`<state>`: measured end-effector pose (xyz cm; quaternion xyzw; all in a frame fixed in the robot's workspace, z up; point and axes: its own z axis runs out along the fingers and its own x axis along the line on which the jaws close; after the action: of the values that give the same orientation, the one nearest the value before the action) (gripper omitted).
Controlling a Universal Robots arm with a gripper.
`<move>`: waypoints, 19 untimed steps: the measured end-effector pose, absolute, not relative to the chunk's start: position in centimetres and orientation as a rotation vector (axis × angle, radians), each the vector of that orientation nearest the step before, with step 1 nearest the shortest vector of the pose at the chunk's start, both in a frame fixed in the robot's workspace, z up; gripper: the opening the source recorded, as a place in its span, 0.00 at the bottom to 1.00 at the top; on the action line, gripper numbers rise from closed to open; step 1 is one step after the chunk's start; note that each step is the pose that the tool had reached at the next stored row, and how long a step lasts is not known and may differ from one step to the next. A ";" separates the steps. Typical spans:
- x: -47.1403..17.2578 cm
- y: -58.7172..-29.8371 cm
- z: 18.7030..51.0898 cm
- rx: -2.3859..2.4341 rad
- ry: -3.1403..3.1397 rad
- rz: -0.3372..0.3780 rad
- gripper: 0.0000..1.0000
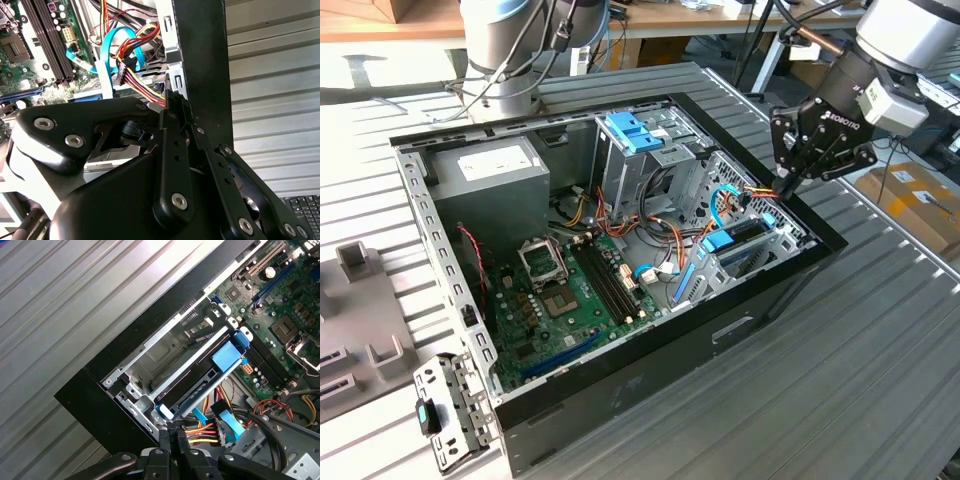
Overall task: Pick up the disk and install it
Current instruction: 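Insert the first disk wire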
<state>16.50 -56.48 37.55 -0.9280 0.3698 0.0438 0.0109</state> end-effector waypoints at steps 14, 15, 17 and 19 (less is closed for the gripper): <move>15.5 -57.4 37.3 -2.895 1.154 0.137 0.17; 15.4 -57.4 37.3 -2.895 1.154 0.137 0.17; 15.2 -57.4 37.3 -2.895 1.154 0.137 0.17; 15.0 -57.4 37.2 -2.895 1.154 0.137 0.17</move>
<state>15.00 -57.42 37.21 -0.9280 0.3698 0.0438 0.0110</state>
